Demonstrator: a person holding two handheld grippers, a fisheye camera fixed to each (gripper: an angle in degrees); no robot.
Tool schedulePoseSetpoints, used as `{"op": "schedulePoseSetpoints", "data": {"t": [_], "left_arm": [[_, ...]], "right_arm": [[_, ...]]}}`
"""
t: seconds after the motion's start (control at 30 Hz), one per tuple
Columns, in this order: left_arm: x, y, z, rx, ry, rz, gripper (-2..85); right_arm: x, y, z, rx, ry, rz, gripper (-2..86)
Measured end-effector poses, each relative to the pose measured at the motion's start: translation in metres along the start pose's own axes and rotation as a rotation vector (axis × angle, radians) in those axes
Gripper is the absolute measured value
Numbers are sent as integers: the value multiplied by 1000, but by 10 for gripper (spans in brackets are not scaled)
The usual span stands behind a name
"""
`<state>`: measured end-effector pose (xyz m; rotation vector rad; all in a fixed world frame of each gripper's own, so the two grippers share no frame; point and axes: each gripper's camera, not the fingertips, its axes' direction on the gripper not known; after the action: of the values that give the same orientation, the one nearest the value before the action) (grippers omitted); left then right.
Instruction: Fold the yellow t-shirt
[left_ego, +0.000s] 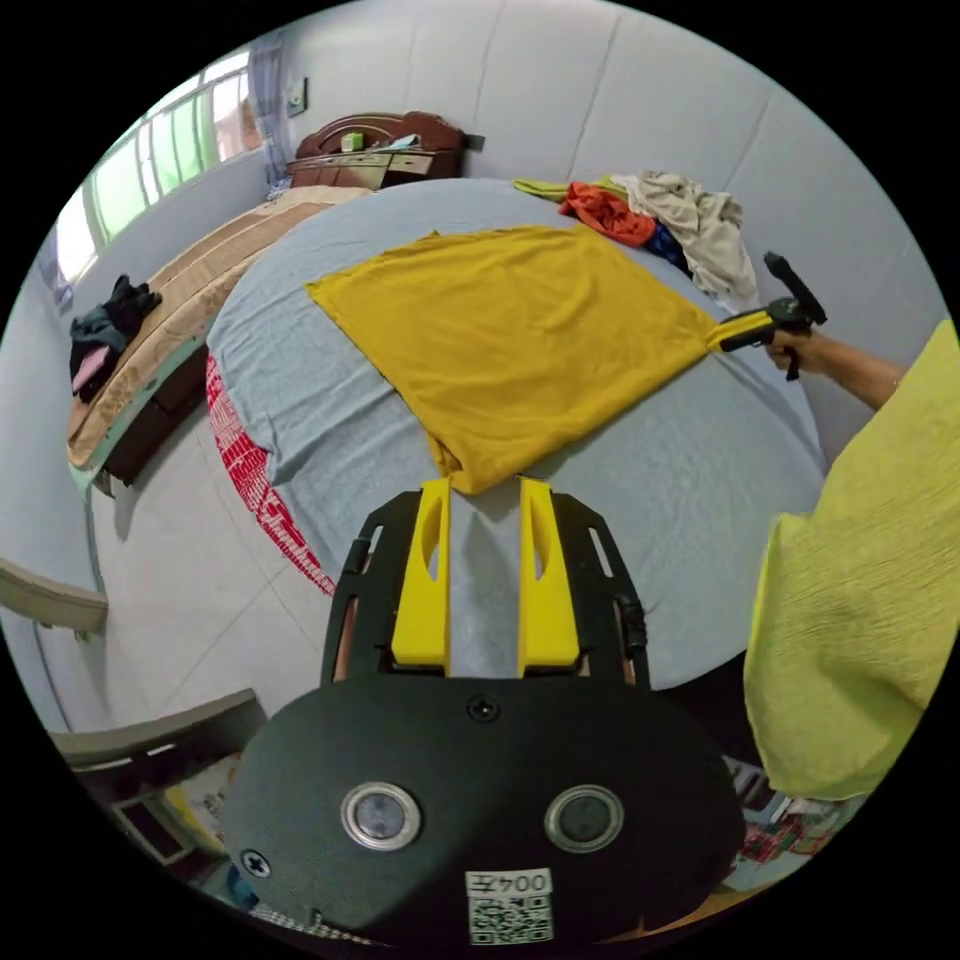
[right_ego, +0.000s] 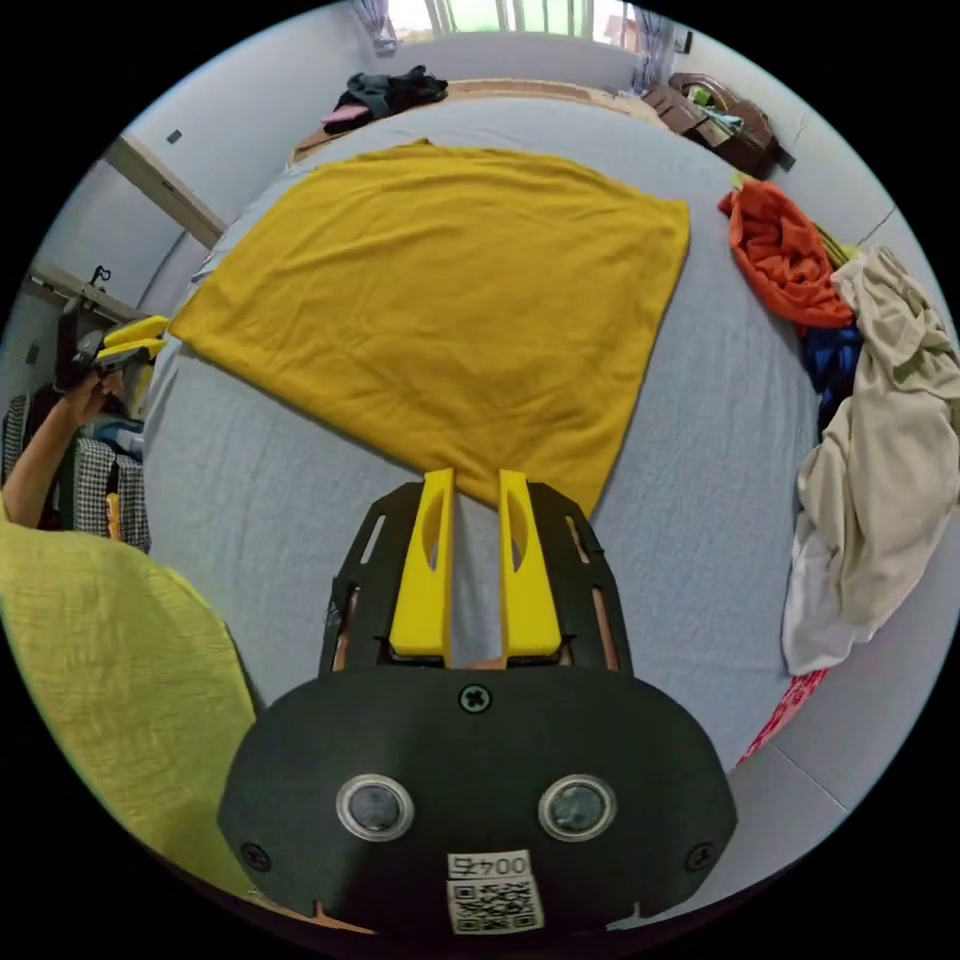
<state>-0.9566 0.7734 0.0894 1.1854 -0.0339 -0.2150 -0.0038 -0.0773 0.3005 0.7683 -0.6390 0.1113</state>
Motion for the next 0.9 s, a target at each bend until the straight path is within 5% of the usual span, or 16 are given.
{"op": "schedulePoseSetpoints", "data": {"t": [0.3, 0.53, 0.7, 0.9], "left_arm": [[28, -18, 35, -89, 40, 83, 37], [31, -2, 41, -104, 37, -35, 13], [41, 8, 26, -19, 71, -196, 8], [99, -24, 26, 27, 108, -154, 4]], "right_arm": [[1, 12, -16, -41, -30, 68, 60], [57, 98, -54, 135, -180, 190, 94], [84, 134, -57, 173, -237, 219, 99], [89, 128, -53, 162, -199, 119, 87]]}}
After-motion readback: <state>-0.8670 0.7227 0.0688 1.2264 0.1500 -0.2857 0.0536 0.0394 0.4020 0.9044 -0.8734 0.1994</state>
